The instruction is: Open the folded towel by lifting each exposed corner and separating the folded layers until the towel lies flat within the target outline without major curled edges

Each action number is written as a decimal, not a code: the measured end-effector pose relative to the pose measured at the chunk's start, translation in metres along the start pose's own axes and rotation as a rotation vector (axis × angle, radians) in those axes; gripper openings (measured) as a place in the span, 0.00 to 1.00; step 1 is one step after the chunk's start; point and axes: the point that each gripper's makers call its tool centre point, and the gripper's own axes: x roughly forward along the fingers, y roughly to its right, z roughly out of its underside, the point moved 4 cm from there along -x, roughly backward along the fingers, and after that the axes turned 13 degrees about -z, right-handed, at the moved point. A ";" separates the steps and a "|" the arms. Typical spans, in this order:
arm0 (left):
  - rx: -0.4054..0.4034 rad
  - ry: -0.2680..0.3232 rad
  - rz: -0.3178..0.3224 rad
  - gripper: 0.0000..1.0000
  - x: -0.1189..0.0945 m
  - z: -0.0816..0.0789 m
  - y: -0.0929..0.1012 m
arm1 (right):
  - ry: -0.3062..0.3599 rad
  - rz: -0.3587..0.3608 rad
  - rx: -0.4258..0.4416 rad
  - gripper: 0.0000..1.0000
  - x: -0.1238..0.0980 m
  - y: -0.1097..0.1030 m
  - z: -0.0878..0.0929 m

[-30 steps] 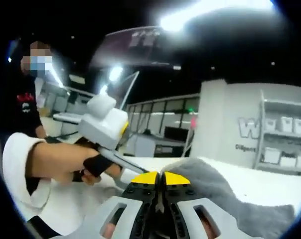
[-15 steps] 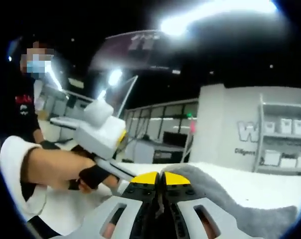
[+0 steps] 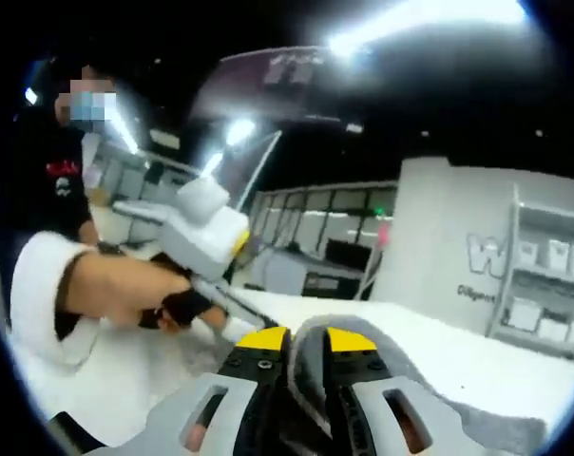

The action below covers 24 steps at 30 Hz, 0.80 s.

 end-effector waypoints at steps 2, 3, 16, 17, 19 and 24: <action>0.005 0.000 0.000 0.07 0.000 0.000 0.001 | -0.031 0.008 -0.043 0.08 -0.005 0.004 0.005; 0.008 0.000 -0.002 0.07 0.000 0.000 0.000 | -0.053 0.007 -0.066 0.08 -0.007 0.005 0.006; 0.014 0.000 0.002 0.08 -0.002 0.001 -0.001 | -0.269 -0.101 -0.443 0.14 -0.016 -0.023 0.022; 0.014 0.000 0.002 0.08 -0.002 0.001 -0.001 | -0.282 -0.103 -0.469 0.14 -0.017 -0.024 0.023; 0.015 0.002 0.002 0.08 -0.003 0.001 0.000 | -0.310 -0.091 -0.513 0.14 -0.019 -0.024 0.024; 0.024 0.003 0.001 0.08 -0.005 0.004 0.002 | -0.399 -0.088 -0.633 0.15 -0.023 -0.023 0.036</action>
